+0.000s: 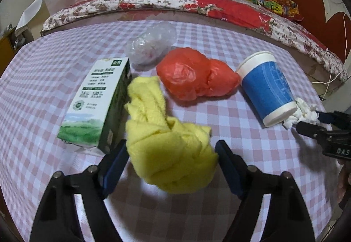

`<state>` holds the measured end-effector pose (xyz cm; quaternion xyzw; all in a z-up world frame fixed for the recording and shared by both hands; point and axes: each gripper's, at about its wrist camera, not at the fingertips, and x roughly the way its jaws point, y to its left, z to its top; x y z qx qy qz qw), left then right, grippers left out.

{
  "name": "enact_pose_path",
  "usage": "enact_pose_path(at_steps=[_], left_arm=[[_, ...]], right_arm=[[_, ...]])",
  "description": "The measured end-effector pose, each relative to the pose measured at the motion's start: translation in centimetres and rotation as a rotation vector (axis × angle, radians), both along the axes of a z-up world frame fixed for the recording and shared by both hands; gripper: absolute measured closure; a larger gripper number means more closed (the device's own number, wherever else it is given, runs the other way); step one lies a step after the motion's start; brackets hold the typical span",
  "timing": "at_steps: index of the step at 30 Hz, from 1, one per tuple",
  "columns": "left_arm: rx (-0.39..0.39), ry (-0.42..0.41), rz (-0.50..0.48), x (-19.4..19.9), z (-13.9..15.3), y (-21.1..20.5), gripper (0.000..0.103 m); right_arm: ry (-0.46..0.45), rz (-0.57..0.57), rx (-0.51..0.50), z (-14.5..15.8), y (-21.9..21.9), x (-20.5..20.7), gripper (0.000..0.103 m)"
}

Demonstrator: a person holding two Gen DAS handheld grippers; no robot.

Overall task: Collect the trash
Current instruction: 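Grasp the yellow cloth with the left tool while the right tool grasps the white tissue, then carry the yellow cloth and white tissue with both tools over the bin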

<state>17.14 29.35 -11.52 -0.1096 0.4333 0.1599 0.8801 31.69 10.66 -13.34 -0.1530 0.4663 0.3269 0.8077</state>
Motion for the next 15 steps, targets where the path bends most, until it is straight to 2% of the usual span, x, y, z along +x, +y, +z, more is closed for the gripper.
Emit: enact_pose_path(at_steps=[2, 4, 5, 7, 15], left_arm=[[-0.011, -0.004, -0.003, 0.0, -0.1, 0.2, 0.031], [-0.027, -0.004, -0.015, 0.2, -0.2, 0.1, 0.045], [-0.027, -0.008, -0.016, 0.1, -0.2, 0.1, 0.045], [-0.025, -0.015, -0.017, 0.1, -0.1, 0.1, 0.048], [-0.044, -0.060, -0.033, -1.1, 0.9, -0.3, 0.057]], right_arm=[[-0.003, 0.002, 0.000, -0.2, 0.0, 0.0, 0.047], [-0.006, 0.004, 0.007, -0.2, -0.1, 0.0, 0.060], [-0.004, 0.001, 0.013, -0.1, -0.3, 0.0, 0.070], [-0.013, -0.008, 0.017, -0.1, -0.6, -0.2, 0.079], [-0.029, -0.024, 0.048, 0.9, -2.2, -1.8, 0.086]])
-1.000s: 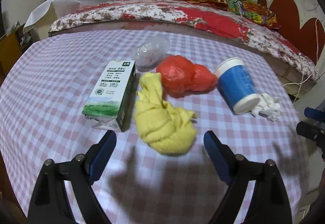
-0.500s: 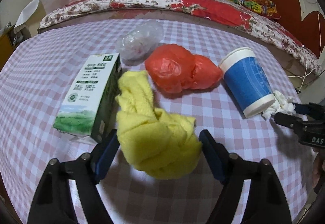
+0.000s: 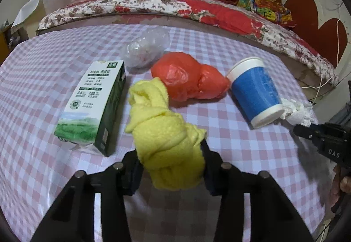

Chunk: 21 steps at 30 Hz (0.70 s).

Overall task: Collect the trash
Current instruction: 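Carry the yellow cloth and white tissue with both tools over the bin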

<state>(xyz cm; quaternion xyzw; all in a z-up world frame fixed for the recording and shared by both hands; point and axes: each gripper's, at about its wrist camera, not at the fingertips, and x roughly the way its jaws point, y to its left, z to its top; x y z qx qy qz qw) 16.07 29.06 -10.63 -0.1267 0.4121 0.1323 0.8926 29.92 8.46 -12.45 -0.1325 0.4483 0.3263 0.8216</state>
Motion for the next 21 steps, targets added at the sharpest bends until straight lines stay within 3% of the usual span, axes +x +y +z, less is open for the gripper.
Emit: enact_pose_path(at_steps=[21], left_arm=[[0.031, -0.071, -0.144, -2.5, 3.5, -6.8, 0.057]], right_arm=[[-0.074, -0.149, 0.077, 5.5, -9.8, -5.6, 0.086]])
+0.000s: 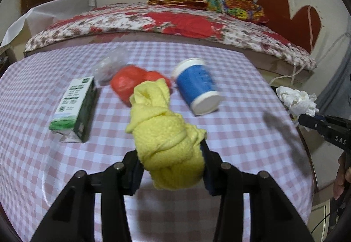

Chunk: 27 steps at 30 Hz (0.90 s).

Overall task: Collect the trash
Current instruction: 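Carry the yellow cloth and white tissue with both tools over the bin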

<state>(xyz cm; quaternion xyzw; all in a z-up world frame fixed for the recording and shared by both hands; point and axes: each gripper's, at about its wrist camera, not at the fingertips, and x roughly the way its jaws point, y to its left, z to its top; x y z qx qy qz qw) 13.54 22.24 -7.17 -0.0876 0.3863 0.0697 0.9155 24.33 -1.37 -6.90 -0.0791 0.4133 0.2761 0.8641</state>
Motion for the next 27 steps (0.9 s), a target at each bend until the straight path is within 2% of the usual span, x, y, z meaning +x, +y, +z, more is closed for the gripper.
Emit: enact_pose_path(at_steps=[13, 27], left_arm=[[0.024, -0.031, -0.166, 0.6, 1.5, -7.6, 0.057], [0.060, -0.035, -0.361, 1.6, 1.8, -16.8, 0.057]], right_arm=[[-0.031, -0.154, 0.013, 1.3, -8.7, -2.8, 0.086], [-0.015, -0.333, -0.024, 0.2, -19.5, -4.8, 0.086]])
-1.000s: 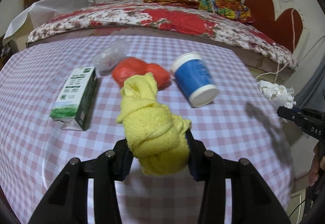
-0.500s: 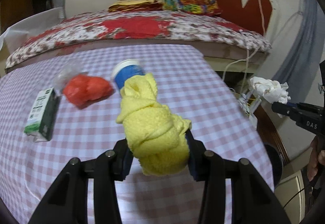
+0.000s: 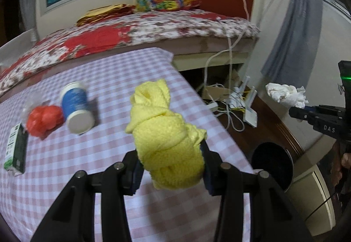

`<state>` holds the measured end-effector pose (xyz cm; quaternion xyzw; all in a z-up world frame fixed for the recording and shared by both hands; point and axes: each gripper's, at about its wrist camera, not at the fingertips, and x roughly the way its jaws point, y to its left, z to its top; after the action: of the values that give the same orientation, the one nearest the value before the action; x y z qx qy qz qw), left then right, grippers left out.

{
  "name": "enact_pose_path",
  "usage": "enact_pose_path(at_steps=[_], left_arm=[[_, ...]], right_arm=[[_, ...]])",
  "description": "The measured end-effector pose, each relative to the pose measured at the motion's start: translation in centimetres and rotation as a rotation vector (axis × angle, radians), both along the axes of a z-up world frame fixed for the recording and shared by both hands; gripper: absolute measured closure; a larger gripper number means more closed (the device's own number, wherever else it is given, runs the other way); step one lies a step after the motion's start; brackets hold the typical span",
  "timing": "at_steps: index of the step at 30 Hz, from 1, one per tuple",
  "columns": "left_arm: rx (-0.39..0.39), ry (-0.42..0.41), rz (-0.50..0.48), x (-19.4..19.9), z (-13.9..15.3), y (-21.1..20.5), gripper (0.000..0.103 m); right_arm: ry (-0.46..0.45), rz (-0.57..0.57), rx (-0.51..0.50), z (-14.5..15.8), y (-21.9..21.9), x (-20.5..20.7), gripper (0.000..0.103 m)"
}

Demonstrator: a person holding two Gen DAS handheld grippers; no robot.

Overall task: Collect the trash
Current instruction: 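Carry the yellow cloth and white tissue with both tools over the bin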

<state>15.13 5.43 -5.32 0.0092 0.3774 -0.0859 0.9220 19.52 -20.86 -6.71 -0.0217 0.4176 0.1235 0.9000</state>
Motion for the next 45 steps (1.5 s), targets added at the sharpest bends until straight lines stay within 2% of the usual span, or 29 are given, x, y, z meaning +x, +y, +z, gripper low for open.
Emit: enact_pose_path(at_steps=[12, 24, 35, 39, 45], left_arm=[[0.029, 0.013, -0.153, -0.1, -0.4, -7.1, 0.057], [0.049, 0.047, -0.275, -0.9, -1.4, -12.3, 0.057], [0.095, 0.156, -0.462, -2.0, -5.0, -20.2, 0.057], [0.110, 0.239, -0.525, -1.8, -6.9, -22.7, 0.057], [0.118, 0.310, -0.561, -0.9, -8.8, -25.6, 0.057]], right_arm=[[0.033, -0.153, 0.007, -1.6, -8.6, -2.7, 0.086], [0.071, -0.230, -0.002, -4.0, -12.4, -4.9, 0.086], [0.127, -0.298, -0.038, -6.7, -15.8, -7.3, 0.086], [0.151, -0.317, -0.044, -8.0, -16.6, -8.3, 0.086], [0.197, -0.330, -0.059, -10.7, -17.7, -8.8, 0.086]])
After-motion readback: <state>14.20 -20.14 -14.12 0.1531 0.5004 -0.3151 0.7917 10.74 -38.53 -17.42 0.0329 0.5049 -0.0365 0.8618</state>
